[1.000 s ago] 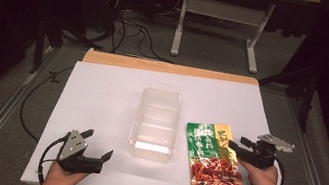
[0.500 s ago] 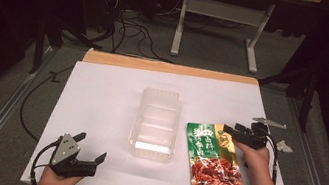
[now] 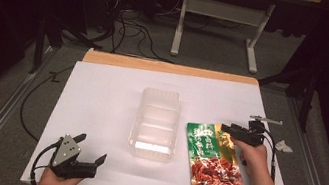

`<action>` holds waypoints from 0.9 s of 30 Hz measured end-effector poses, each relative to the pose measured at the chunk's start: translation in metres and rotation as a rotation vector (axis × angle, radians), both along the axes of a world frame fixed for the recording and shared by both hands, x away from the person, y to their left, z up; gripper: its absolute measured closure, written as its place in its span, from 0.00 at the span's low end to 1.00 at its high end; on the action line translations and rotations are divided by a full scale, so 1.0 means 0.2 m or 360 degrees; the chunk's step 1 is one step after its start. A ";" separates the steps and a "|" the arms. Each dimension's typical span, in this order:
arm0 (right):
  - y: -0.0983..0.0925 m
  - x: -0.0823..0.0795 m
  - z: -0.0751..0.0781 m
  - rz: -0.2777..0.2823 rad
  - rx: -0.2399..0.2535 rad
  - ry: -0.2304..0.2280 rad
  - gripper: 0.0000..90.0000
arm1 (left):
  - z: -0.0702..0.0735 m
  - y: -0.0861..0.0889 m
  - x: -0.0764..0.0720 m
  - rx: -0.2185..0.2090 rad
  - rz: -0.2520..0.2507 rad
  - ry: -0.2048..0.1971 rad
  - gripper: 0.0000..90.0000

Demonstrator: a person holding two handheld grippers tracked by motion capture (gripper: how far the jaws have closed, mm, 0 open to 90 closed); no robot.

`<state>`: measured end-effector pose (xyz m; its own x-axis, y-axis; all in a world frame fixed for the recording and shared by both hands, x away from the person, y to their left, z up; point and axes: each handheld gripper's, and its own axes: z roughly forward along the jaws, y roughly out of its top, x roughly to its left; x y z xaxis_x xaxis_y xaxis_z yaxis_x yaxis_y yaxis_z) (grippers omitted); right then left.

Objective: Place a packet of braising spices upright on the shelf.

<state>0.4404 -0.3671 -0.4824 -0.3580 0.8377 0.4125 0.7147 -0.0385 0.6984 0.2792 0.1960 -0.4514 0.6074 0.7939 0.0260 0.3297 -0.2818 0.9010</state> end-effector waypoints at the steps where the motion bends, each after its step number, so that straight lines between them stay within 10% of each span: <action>1: 0.00 0.00 0.00 0.0003 -0.0004 -0.0006 0.41 | 0.00 0.00 0.00 0.0002 -0.0001 -0.0001 0.08; 27: 0.02 -0.08 0.03 0.0180 0.0118 -0.0100 0.47 | 0.00 -0.01 0.00 0.0025 -0.0021 0.0001 0.08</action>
<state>0.4246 -0.3623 -0.4754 -0.4754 0.7586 0.4455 0.6725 -0.0132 0.7400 0.2798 0.1940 -0.4517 0.6178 0.7854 0.0379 0.3266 -0.3002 0.8962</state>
